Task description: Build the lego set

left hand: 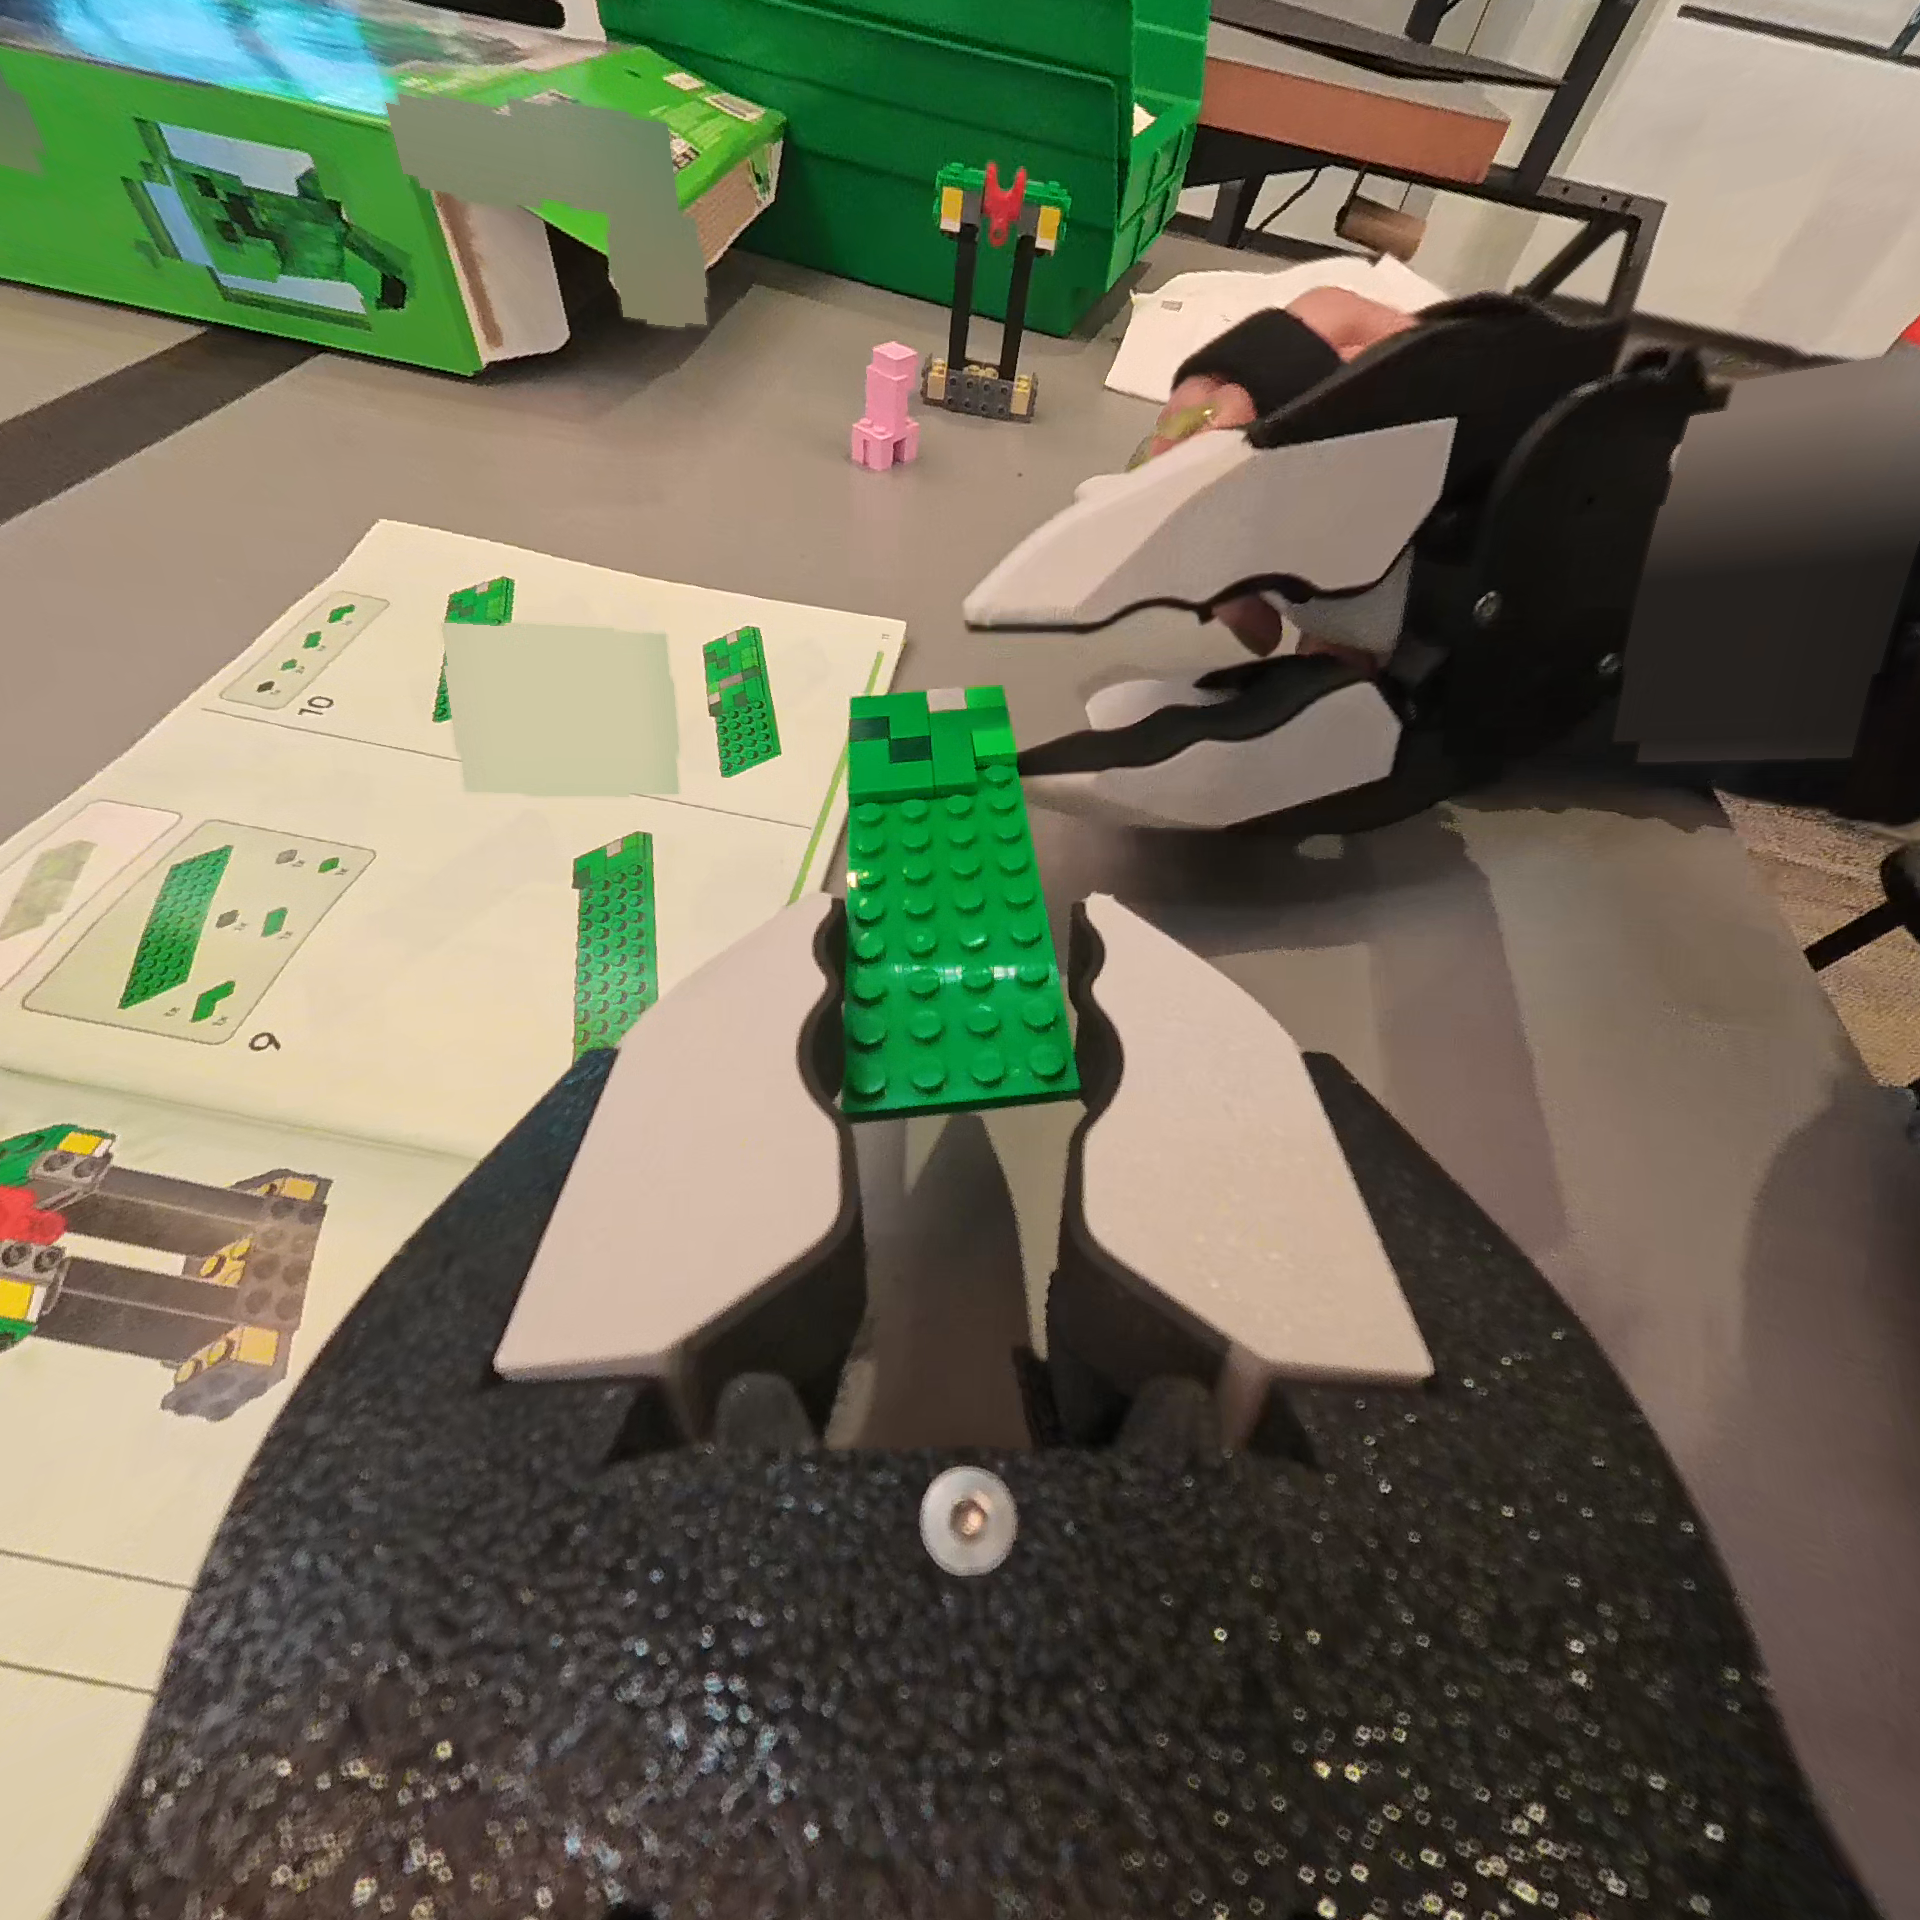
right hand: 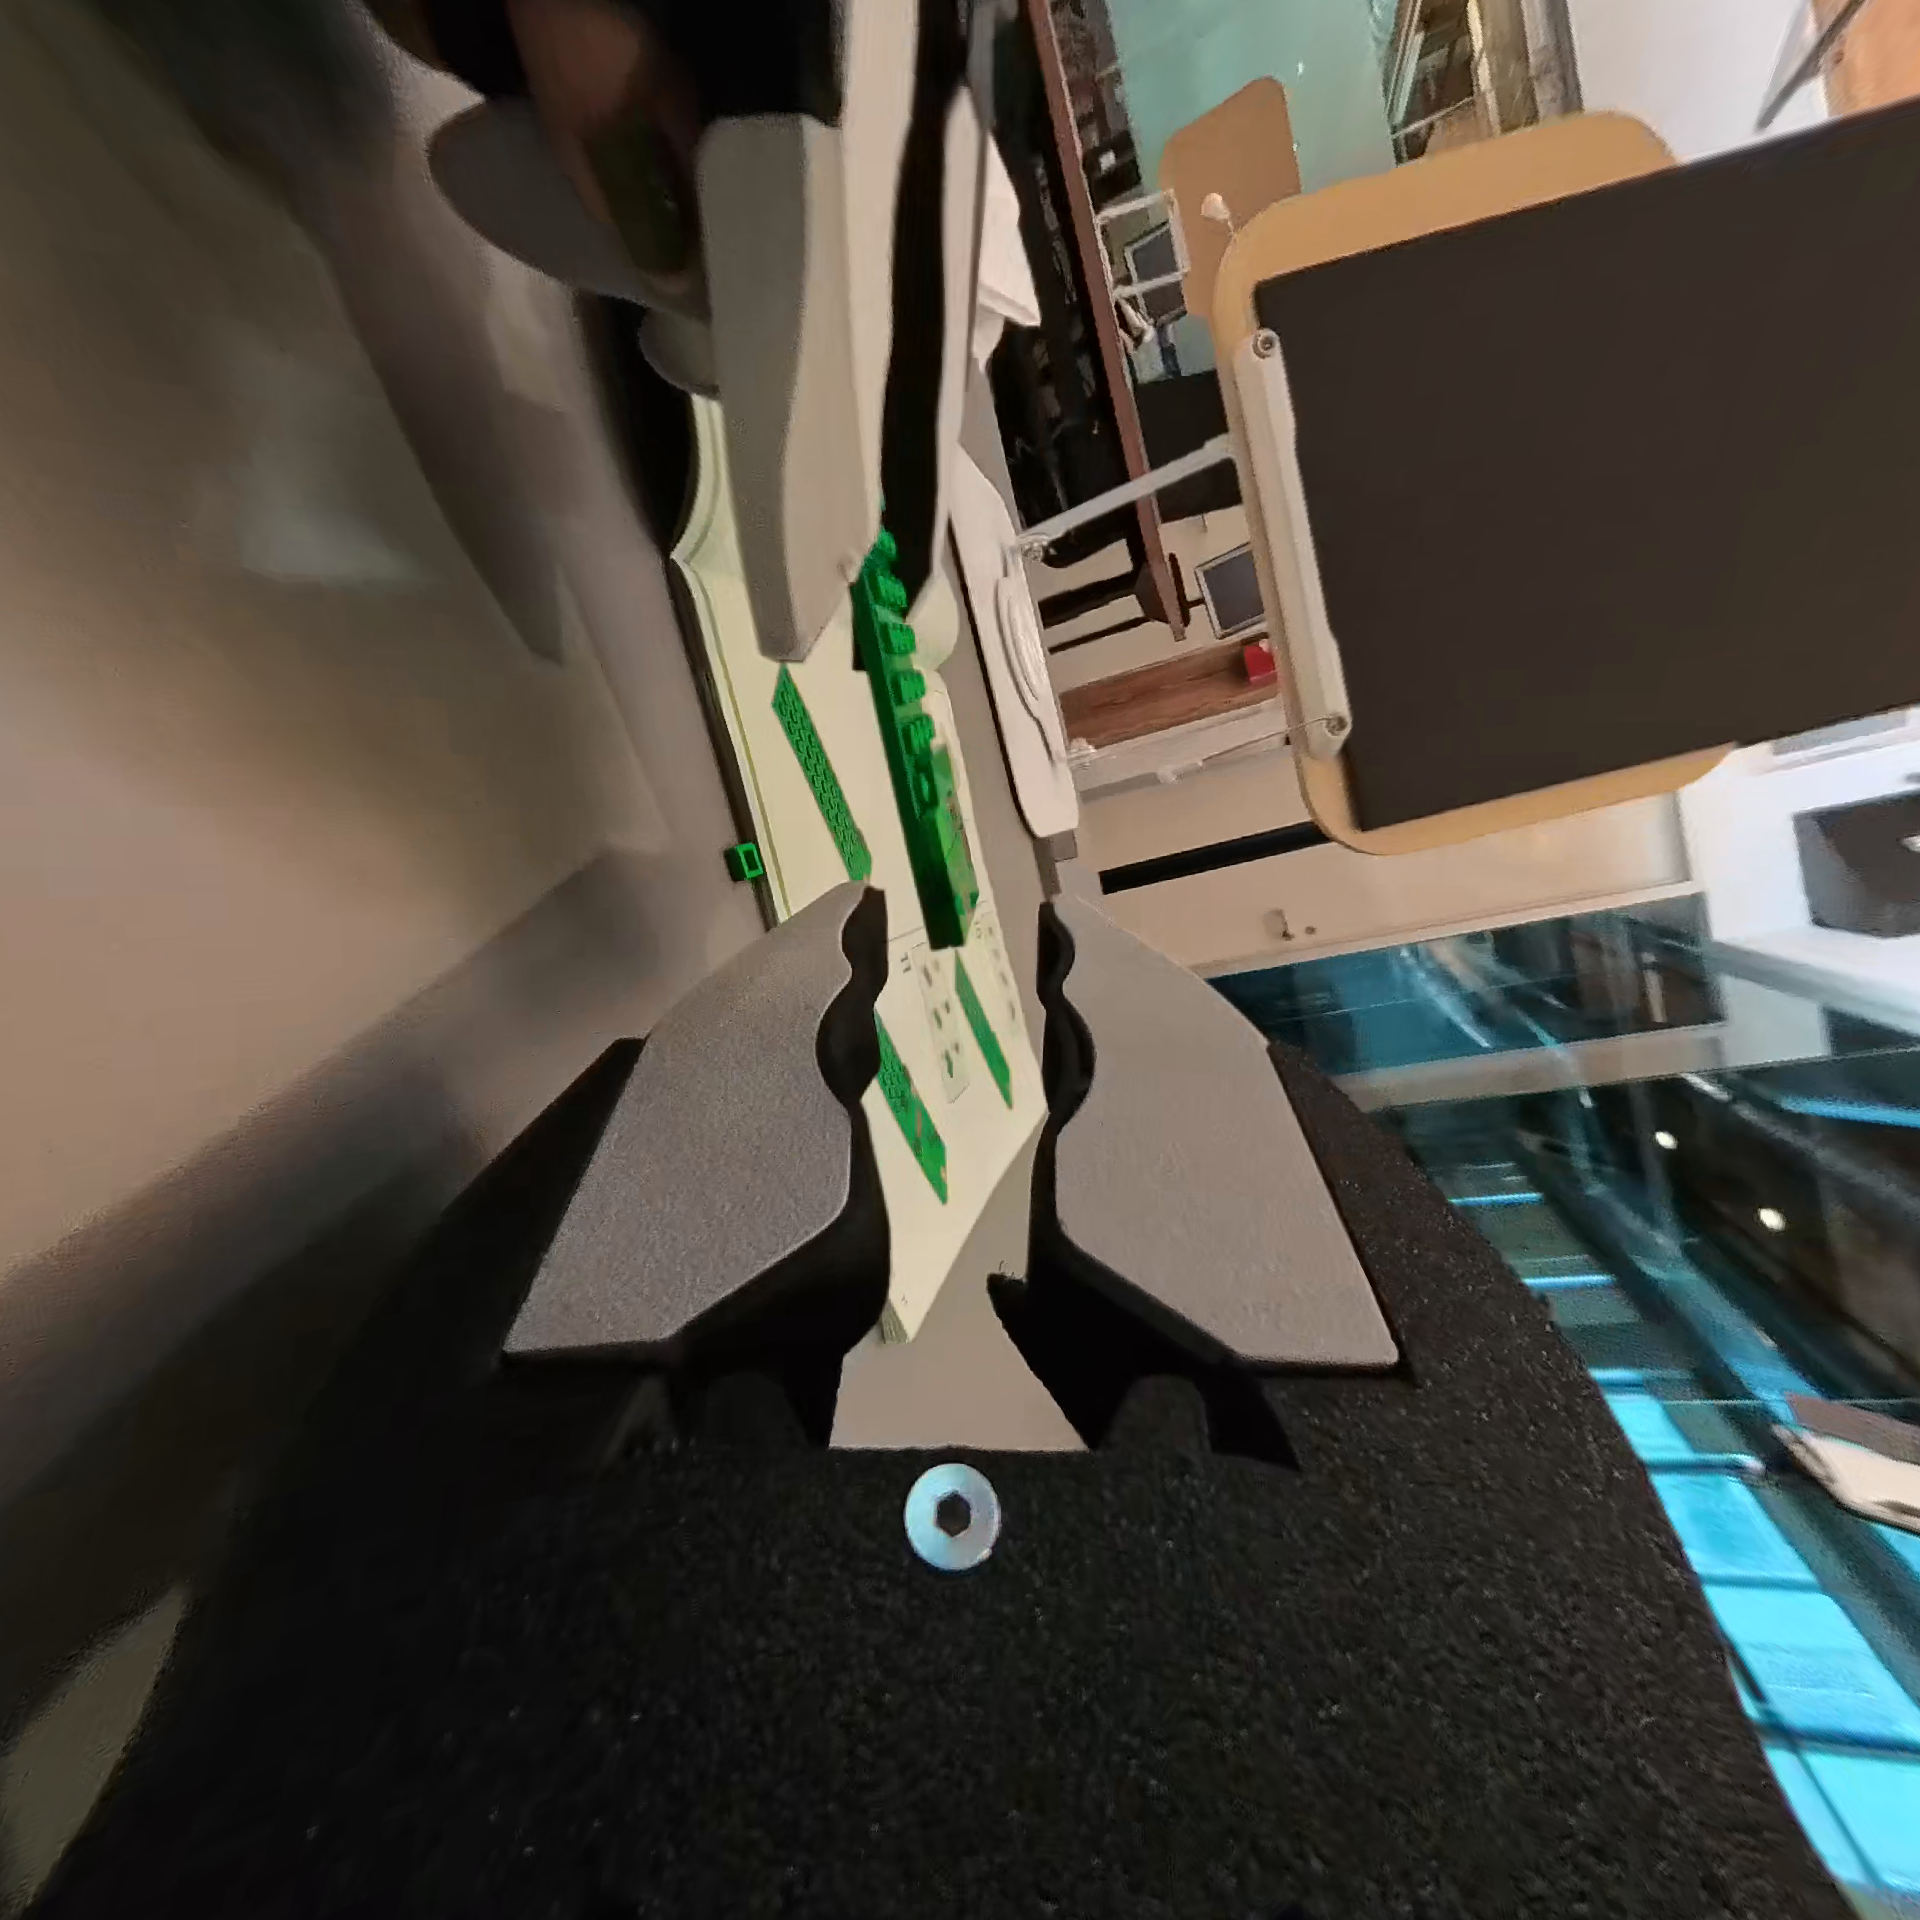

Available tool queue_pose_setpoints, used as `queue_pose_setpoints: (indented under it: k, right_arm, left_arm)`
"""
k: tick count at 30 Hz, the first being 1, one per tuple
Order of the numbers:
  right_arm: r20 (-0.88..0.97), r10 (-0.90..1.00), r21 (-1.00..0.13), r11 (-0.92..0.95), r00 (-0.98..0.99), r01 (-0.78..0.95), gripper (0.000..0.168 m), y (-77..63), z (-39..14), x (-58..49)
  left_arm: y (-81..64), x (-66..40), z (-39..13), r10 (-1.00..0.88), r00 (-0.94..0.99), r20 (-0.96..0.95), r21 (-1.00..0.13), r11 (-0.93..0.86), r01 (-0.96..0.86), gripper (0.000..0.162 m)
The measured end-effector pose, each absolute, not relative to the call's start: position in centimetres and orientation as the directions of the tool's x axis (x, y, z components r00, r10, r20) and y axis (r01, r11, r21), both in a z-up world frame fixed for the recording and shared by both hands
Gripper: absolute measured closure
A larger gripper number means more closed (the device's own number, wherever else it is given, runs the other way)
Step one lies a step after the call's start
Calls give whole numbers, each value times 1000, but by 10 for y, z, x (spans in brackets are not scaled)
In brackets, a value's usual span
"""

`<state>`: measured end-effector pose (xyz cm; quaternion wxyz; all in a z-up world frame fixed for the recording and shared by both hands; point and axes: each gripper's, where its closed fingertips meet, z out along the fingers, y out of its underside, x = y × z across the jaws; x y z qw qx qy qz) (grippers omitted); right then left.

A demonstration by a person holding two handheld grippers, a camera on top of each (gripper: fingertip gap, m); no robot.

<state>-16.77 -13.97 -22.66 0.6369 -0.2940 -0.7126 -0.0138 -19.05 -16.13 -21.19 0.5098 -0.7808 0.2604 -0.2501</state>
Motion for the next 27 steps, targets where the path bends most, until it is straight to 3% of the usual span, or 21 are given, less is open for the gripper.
queue_pose_setpoints:
  k: [3, 6, 9, 27]
  right_arm:
    - [923, 384, -342, 846, -23, 409, 146, -144, -226, -165]
    - [967, 246, -202, 893, -61, 402, 161, -153, -230, -168]
    - [987, 146, -105, 904, -70, 415, 162, -154, -233, -173]
    - [995, 15, 29, 896, -96, 443, 163, -152, -233, -179]
  left_arm:
    - [-162, -190, -213, -665, 738, 117, -925, -344, -163, 122]
    - [-162, -188, -214, -669, 736, 108, -924, -340, -174, 122]
    - [-162, -189, -214, -668, 736, 113, -923, -345, -171, 122]
    - [-163, -188, -214, -674, 726, 138, -921, -357, -157, 122]
